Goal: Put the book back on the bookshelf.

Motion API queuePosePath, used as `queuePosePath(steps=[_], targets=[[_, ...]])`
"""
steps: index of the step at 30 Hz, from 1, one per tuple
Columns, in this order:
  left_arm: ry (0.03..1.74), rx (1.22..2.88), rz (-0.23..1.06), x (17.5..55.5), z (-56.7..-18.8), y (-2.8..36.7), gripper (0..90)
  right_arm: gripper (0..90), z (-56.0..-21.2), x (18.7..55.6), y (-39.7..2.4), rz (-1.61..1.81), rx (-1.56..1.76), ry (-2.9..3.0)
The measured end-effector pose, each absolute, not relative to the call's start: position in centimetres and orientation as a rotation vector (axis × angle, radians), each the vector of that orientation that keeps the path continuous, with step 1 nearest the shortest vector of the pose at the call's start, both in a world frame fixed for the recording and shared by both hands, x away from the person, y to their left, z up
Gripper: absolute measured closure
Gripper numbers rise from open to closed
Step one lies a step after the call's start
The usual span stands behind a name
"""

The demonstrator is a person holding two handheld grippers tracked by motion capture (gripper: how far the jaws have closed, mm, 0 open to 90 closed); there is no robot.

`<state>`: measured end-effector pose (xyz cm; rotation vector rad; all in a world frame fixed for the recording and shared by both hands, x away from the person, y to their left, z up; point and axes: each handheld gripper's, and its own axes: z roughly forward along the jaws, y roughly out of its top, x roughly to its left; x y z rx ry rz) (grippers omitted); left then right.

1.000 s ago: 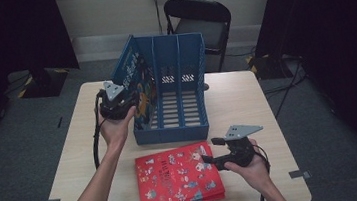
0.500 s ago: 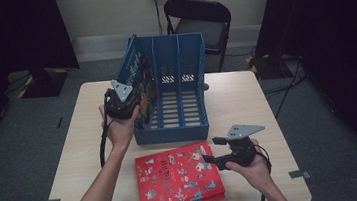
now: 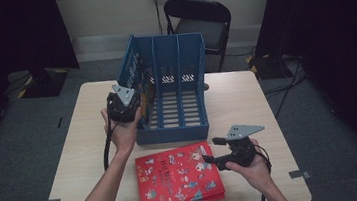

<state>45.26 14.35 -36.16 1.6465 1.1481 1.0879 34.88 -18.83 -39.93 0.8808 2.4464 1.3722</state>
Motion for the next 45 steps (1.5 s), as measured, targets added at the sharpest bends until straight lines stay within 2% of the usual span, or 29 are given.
queuePosePath(steps=[6,14,23,33,35,38,45], targets=[[1.165,1.633,1.047,45.7,-35.9,14.9,76.9,26.4,-39.9,34.8,-19.0,1.377,0.883,2.445],[1.125,1.687,1.072,45.9,-35.5,14.6,79.6,26.3,-40.1,34.9,-18.8,1.373,0.883,2.453],[1.244,1.526,1.055,45.7,-36.2,15.1,80.7,26.2,-40.0,34.8,-18.9,1.376,0.879,2.452],[1.249,1.54,0.975,46.3,-35.8,16.3,80.4,26.1,-40.0,34.9,-18.9,1.376,0.879,2.455],[1.241,1.544,0.959,46.2,-35.8,16.5,78.6,26.2,-40.0,34.9,-18.8,1.376,0.877,2.456],[1.235,1.545,0.91,46.0,-35.9,16.9,68.0,26.2,-40.0,34.9,-18.8,1.377,0.878,2.456],[1.206,1.57,0.813,45.5,-36.9,17.9,57.7,26.1,-40.0,34.9,-18.8,1.371,0.878,2.458]])
